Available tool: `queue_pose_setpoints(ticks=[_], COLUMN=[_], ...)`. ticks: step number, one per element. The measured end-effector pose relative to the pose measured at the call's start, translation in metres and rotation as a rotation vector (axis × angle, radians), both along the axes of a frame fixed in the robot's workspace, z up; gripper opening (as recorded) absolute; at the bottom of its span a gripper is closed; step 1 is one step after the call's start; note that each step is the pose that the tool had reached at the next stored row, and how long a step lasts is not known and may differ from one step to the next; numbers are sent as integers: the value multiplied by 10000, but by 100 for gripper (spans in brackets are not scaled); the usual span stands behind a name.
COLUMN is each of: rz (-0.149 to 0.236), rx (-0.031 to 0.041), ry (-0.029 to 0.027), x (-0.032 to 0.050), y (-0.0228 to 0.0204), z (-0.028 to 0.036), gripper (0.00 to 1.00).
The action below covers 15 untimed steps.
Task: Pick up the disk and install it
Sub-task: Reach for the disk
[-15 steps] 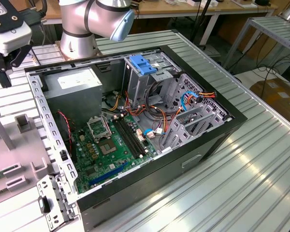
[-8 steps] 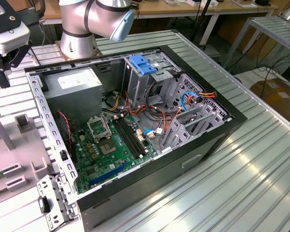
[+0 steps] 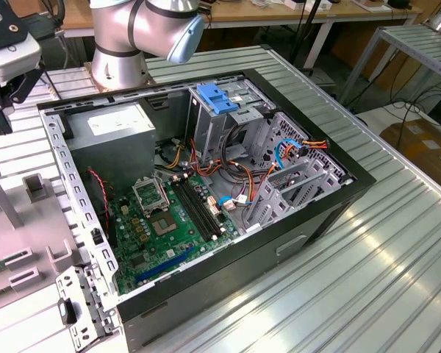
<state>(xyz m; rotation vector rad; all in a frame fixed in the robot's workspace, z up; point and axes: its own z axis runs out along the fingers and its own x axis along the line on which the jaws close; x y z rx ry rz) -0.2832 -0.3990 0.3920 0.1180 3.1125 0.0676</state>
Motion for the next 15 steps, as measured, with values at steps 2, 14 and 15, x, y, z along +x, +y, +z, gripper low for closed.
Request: queue_pose_setpoints(ticks=[2, 14, 15], rz=[0, 0, 0], rx=[0, 1, 1], ry=[0, -1, -1], x=[-15, -119, -128], y=[0, 0, 0], z=[-1, -5, -5], gripper=[11, 11, 11])
